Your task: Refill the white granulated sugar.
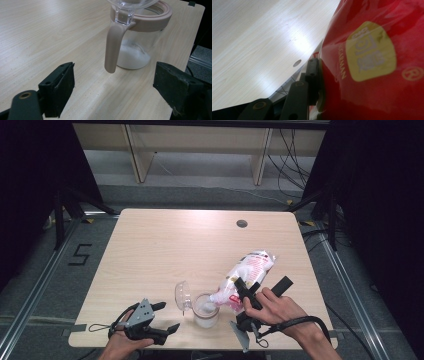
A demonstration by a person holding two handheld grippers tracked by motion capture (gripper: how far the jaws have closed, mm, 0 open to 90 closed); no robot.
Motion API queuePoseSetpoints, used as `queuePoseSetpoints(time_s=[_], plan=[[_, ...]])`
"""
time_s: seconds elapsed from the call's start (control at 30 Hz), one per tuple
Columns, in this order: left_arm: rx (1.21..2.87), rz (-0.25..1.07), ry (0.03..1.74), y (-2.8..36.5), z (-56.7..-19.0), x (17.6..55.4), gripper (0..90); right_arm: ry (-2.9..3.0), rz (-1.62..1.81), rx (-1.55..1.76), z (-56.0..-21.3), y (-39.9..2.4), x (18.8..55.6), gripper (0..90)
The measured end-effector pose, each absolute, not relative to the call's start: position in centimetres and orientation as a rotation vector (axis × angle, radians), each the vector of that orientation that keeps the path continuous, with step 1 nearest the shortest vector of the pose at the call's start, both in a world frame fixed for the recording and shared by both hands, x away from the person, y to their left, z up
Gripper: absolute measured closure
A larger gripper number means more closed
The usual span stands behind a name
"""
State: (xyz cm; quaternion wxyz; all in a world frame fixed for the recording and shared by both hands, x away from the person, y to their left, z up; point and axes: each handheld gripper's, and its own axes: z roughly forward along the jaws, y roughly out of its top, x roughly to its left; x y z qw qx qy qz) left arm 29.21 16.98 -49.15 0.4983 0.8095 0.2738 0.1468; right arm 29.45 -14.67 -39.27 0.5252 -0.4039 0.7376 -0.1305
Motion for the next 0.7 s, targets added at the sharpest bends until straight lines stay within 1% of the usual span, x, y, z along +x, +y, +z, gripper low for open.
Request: queuePoseSetpoints(time_s=[0.57,0.63,0.7], plan=[[1.95,0.356,0.667,16.95,-49.16,29.18,16.6,1.749,-0.338,-1.013,-39.03,-14.64,29.57,72.0],[1.94,0.345,0.694,16.89,-49.19,29.05,16.6,1.768,-0.319,-0.969,-39.25,-14.78,29.42,72.1],[1.94,0.344,0.694,16.88,-49.2,29.05,16.6,1.749,-0.335,-1.007,-39.06,-14.67,29.56,72.1]])
